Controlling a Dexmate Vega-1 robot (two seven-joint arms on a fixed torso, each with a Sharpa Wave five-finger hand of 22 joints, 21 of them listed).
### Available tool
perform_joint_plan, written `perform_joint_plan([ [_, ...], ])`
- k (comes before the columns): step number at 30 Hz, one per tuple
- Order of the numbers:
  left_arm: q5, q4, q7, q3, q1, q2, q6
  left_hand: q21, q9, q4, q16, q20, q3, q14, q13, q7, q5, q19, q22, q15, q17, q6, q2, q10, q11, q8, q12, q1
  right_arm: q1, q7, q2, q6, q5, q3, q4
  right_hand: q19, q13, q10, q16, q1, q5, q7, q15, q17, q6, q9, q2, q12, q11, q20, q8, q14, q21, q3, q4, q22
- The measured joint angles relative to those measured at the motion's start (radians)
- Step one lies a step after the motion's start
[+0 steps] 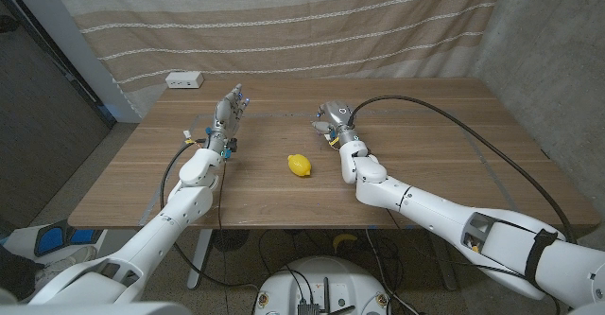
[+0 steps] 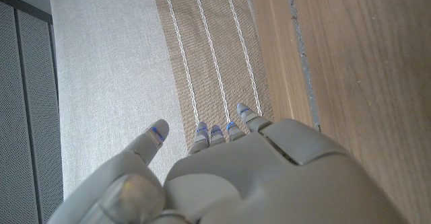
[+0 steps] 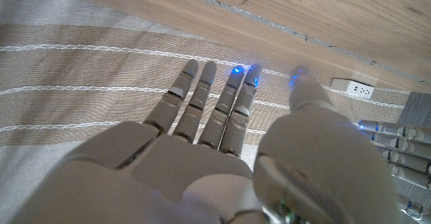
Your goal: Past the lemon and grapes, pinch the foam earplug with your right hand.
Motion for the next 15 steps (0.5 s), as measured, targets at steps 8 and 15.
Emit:
perform_joint_plan([
  [8,-0.002,0.005,-0.006,-0.001,-0.003,-0.001,-0.003,0.000,0.000,0.000,0.000,0.000,0.000,0.000,0.000,0.000,0.000,0.000,0.000,0.000,0.000,0.000,0.000,0.000,0.000,0.000,0.000,0.000,0.010,-0.009,0.008,0.000,0.000,-0.015,0.033,0.007,0.008,0.004,-0.001,0.006,0.000,0.000,0.002,0.000,0.000,0.000,0.007,0.004,-0.004,-0.001,0.006,0.009,0.000,0.000,0.000,0.000],
  [15,-0.002,0.010,-0.009,-0.001,-0.006,-0.001,-0.006,0.000,0.000,0.000,0.000,0.000,0.000,0.000,0.000,0.000,0.000,0.000,0.000,0.000,0.000,0.000,0.000,0.000,0.000,0.000,0.000,0.000,0.019,-0.012,0.013,-0.002,-0.001,-0.029,0.056,0.007,0.013,0.007,-0.004,-0.007,-0.004,-0.006,0.002,0.000,0.006,-0.003,0.020,0.007,-0.007,0.000,0.008,0.009,0.000,0.000,0.000,0.000],
])
